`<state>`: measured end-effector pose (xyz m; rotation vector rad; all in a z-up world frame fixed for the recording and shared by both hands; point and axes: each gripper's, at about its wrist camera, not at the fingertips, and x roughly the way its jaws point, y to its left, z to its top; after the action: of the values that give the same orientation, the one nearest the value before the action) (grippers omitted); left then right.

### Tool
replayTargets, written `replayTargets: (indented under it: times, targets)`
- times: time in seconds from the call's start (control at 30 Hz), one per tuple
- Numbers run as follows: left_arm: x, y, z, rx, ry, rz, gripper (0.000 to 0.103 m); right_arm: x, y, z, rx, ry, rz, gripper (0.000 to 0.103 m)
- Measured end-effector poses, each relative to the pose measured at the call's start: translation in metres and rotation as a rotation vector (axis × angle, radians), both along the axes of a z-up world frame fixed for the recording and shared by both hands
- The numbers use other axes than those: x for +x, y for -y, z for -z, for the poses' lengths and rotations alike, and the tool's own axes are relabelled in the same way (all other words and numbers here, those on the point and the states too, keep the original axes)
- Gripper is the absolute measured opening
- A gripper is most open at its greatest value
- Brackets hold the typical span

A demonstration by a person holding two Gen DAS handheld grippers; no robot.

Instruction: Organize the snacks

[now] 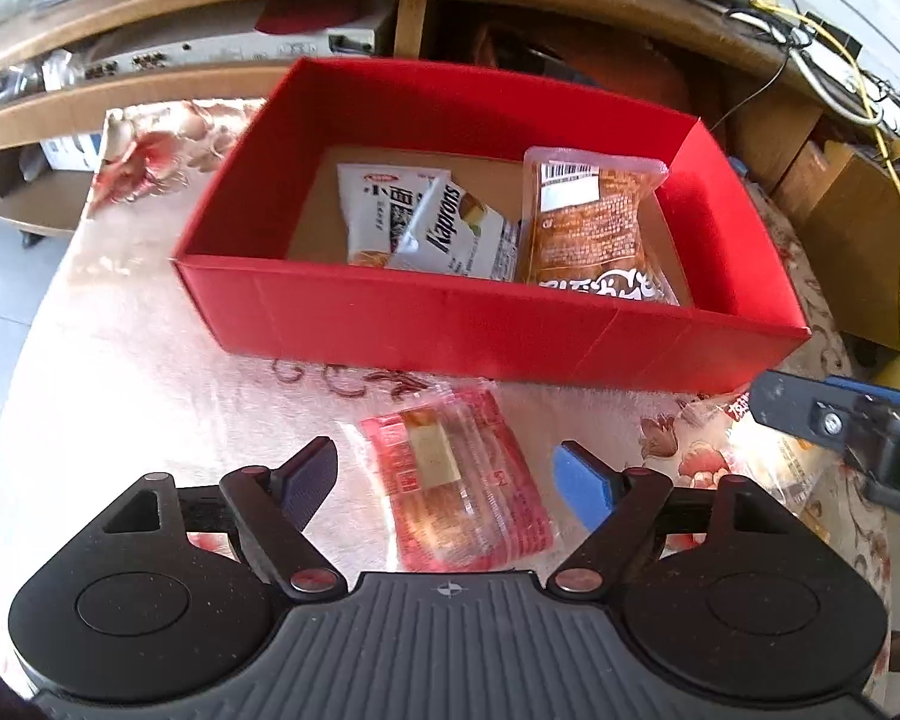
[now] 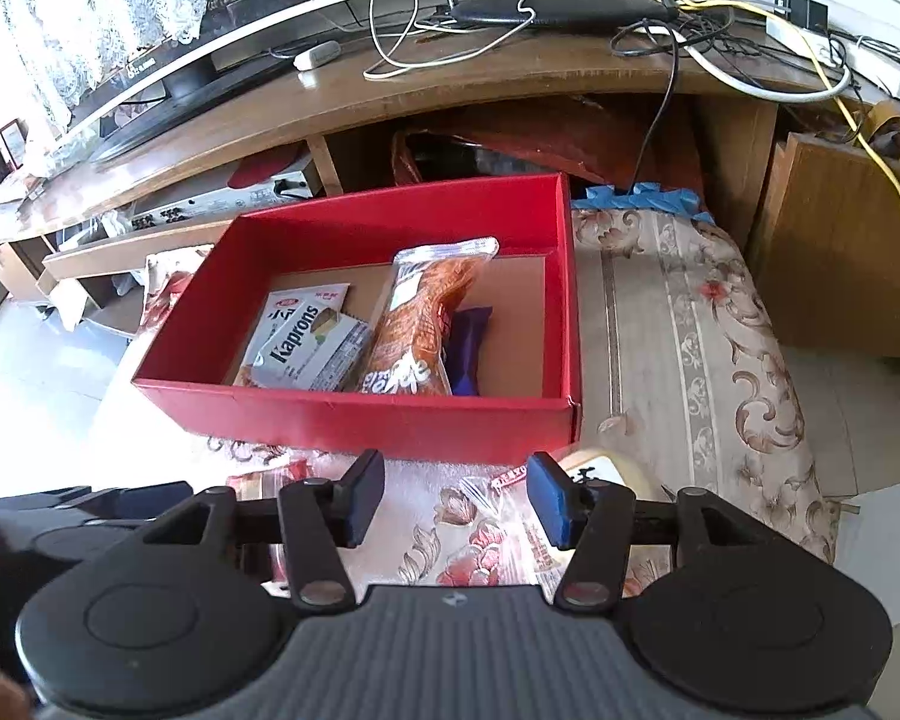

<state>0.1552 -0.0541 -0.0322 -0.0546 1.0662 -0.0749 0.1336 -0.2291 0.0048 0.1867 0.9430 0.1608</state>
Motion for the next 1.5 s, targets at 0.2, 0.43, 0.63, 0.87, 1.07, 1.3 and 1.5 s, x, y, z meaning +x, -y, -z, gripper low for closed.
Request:
replayTargets:
  times: [0.2,0.43,0.63,0.87,1.07,1.3,1.5]
  targets:
    - [0.005,0.005,0.021,0.028,-0.041,-0.022,0.073,0.002,0.007,0.005,-0.001,-0.014,-0.005,0.051]
    - [-0.011,-0.008,0.015,0.036,-0.036,-0.001,0.063,-0.004,0.025,0.009,-0.001,-0.042,0.024,0.051]
    - [-0.026,-0.021,0.010,0.032,-0.033,0.012,0.063,-0.024,0.035,0.015,-0.004,-0.073,0.045,0.051]
    - [-0.032,-0.031,0.007,0.007,-0.030,0.018,0.063,-0.034,0.055,0.017,0.024,-0.092,0.129,0.053]
    - [-0.028,-0.033,0.006,-0.024,-0.037,0.023,0.063,-0.004,0.059,0.018,0.016,-0.099,0.123,0.056]
    - [-0.026,-0.024,0.009,-0.040,-0.055,0.055,0.063,0.031,0.049,0.036,-0.019,-0.147,0.022,0.066]
    - [-0.026,-0.021,0.011,-0.045,-0.065,0.080,0.063,0.049,0.034,0.045,-0.058,-0.174,-0.103,0.081]
